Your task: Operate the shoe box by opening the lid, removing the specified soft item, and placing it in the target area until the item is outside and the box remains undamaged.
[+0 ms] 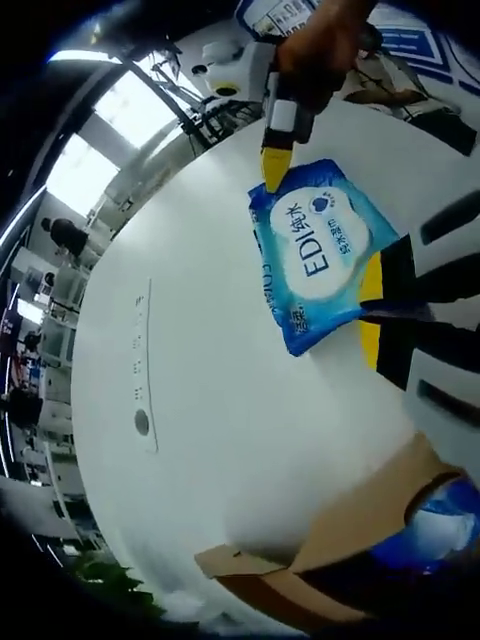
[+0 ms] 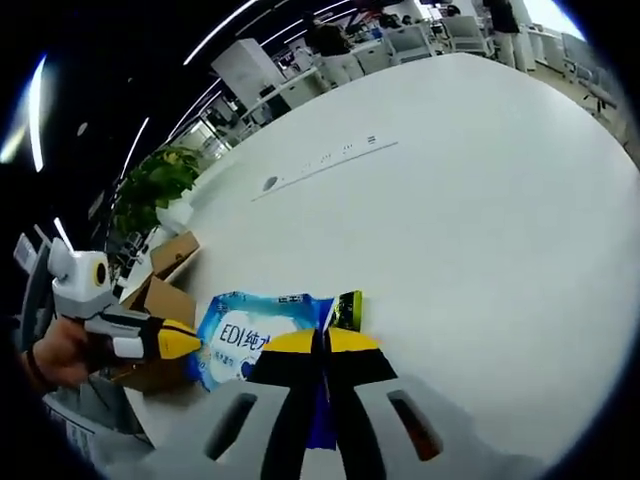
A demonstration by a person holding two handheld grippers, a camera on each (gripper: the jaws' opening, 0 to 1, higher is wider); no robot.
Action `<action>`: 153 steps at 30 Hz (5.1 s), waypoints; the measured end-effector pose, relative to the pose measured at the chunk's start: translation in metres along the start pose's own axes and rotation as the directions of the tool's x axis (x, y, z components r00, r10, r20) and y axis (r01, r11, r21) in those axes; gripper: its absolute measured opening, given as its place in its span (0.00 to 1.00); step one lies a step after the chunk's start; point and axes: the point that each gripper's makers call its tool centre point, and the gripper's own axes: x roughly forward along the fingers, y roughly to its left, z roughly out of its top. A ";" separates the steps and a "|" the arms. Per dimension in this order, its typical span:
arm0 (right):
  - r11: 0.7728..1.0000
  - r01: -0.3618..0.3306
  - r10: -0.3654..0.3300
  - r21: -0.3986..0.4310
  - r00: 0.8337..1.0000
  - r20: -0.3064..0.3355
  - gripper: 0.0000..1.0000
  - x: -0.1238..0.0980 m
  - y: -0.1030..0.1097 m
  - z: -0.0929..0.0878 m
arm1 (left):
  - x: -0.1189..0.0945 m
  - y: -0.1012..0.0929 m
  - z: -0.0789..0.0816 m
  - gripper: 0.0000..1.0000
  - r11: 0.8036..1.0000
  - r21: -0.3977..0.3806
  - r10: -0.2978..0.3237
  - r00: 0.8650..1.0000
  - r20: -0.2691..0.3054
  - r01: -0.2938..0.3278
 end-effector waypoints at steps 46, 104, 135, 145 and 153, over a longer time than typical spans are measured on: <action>0.998 -0.022 0.023 -0.062 0.999 0.026 0.09 -0.027 0.063 -0.002 | -0.107 0.054 0.000 0.15 0.997 -0.062 0.048 0.974 0.219 -0.035; 0.798 -0.384 0.275 -0.464 0.918 -0.286 0.36 0.050 0.280 -0.077 | -0.256 0.197 -0.123 0.29 0.957 -0.252 0.240 0.881 0.408 -0.145; 0.420 -0.458 0.067 -0.784 0.877 -0.476 0.49 0.093 0.294 -0.090 | -0.264 0.194 -0.159 0.28 0.940 -0.325 0.244 0.874 0.419 -0.107; 0.264 -0.518 -0.011 -0.814 0.842 -0.540 0.55 0.109 0.301 -0.101 | -0.270 0.187 -0.178 0.28 0.937 -0.335 0.245 0.875 0.417 -0.103; 0.151 -0.577 -0.103 -0.802 0.798 -0.594 0.59 0.126 0.289 -0.115 | -0.279 0.192 -0.193 0.28 0.924 -0.366 0.272 0.867 0.418 -0.113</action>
